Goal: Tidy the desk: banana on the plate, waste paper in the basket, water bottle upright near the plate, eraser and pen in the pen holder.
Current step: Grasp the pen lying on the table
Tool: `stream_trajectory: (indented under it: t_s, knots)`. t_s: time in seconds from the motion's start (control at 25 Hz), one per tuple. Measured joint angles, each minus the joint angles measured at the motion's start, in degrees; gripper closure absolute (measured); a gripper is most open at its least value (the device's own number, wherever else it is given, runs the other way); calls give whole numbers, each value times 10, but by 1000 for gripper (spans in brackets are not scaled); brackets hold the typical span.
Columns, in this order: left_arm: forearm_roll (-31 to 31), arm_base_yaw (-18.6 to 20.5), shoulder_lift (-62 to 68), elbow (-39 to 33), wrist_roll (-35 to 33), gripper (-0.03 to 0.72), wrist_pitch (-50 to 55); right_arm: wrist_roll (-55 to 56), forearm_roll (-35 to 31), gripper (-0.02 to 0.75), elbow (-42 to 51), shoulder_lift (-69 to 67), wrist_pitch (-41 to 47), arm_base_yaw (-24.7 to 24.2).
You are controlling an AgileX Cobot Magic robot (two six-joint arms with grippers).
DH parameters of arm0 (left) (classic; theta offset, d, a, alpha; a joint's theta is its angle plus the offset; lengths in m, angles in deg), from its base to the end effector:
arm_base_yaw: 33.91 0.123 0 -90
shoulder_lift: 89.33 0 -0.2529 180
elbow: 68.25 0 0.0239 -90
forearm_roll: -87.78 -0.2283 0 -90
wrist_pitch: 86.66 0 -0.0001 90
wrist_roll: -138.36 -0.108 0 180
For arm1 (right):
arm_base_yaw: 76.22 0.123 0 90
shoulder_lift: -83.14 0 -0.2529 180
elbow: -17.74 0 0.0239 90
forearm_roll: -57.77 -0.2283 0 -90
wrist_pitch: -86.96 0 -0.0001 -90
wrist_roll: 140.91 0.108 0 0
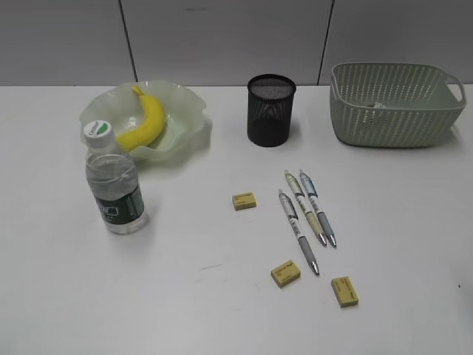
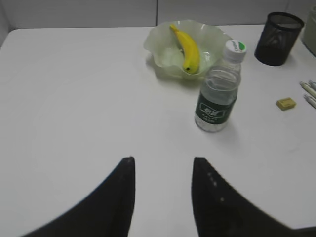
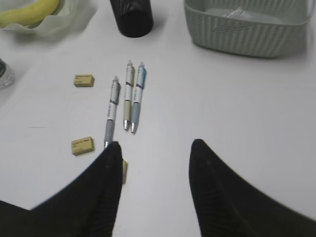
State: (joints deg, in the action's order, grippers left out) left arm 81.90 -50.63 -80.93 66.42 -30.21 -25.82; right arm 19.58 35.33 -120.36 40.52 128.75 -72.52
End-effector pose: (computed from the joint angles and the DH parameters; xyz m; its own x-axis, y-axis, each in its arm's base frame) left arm 0.0197 0.0042 0.2697 -0.4229 -0.0277 -0.9058 0.1473 0.9841 -0.0989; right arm 0.1233 0.0355 0.2812 -0.5473 -0.0759 -0.8335 -0.2958 0.9492 0.1078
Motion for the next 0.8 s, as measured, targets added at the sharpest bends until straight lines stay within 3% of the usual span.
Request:
stream_trajectory:
  t_s: [0.12, 0.28, 0.36, 0.44, 0.56, 0.8]
  knots:
    - [-1, 26, 0, 0, 0, 399, 0, -61, -62, 379, -46, -181, -25, 3]
    - [-3, 29, 0, 0, 0, 399, 0, -56, -56, 401, -133, -403, -39, 52]
    - [-3, 30, 0, 0, 0, 399, 0, 2, -15, 406, -187, -509, -52, 96]
    - [-3, 30, 0, 0, 0, 399, 0, 87, 68, 408, -238, -596, -60, 144]
    - [-3, 31, 0, 0, 0, 399, 0, 174, 156, 408, -321, -712, -47, 185]
    - [-3, 31, 0, 0, 0, 399, 0, 205, 170, 408, -456, -855, -9, 193]
